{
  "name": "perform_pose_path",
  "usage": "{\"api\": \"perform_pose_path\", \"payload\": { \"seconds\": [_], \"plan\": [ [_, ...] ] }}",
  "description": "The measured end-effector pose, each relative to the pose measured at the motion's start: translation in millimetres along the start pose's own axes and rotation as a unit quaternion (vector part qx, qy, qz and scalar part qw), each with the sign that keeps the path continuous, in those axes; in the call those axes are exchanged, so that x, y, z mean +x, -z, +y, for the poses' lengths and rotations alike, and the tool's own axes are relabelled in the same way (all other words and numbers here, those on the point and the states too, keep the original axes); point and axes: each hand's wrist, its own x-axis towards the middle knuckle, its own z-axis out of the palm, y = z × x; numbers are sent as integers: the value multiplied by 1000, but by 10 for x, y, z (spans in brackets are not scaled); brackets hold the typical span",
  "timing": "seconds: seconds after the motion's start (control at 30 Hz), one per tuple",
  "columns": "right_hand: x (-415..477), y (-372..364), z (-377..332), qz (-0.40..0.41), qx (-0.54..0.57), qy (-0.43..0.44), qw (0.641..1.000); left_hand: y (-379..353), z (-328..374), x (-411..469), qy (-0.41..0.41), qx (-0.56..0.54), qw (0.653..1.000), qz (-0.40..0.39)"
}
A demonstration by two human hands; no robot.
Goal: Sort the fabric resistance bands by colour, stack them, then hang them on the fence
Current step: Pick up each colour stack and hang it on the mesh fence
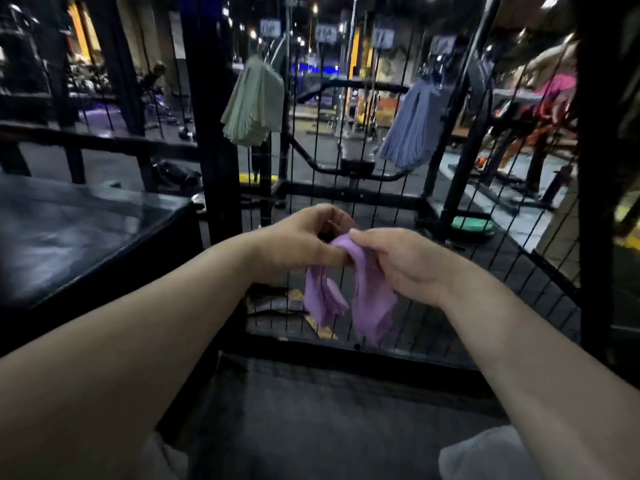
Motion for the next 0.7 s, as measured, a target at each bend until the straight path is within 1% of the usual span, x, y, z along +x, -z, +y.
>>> {"api": "perform_pose_path", "payload": {
  "seconds": [0.17,0.23,0.3,0.4,0.57,0.7],
  "plan": [
    [103,125,-258,7,16,20,1000,201,252,220,1,54,998,-32],
    [148,168,-369,0,15,24,1000,286,361,303,-10,61,998,-21],
    [207,216,-524,12,8,36,999,370,498,411,-22,61,998,-9],
    [307,295,-773,52,-23,37,998,477,650,592,-40,62,997,2],
    [462,429,-1084,74,-147,71,984,598,853,856,-43,56,997,21],
    [594,529,-1268,107,-126,110,980,705,997,1028,-41,76,996,24]
  ]
}}
